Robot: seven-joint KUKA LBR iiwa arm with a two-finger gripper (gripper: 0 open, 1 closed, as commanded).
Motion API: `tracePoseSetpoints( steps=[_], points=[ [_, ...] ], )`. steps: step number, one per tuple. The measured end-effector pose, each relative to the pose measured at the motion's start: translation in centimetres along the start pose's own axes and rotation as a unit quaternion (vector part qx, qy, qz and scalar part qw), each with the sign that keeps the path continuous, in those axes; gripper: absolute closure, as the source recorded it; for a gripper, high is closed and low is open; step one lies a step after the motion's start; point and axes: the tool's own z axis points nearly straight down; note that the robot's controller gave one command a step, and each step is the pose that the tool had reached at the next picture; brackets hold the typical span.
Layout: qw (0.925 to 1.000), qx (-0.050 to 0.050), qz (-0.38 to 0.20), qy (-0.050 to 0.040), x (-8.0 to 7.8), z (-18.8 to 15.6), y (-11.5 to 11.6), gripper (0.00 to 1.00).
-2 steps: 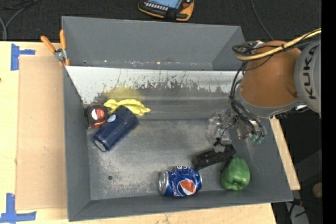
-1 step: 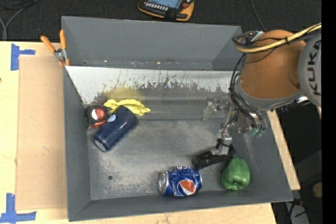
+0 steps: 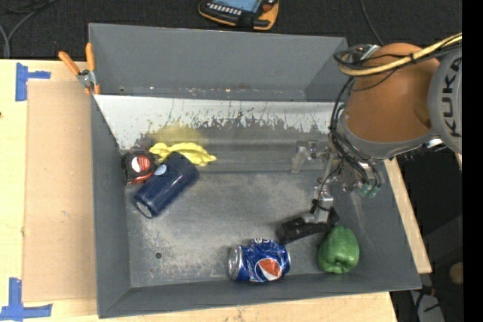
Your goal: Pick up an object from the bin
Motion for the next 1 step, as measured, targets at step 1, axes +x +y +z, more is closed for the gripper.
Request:
tracePoseSetpoints(
  steps=[1],
  points=[
    [0.9988, 0.000, -0.049, -0.0008, 1.67, 7.89, 0.17, 0.00]
  ],
)
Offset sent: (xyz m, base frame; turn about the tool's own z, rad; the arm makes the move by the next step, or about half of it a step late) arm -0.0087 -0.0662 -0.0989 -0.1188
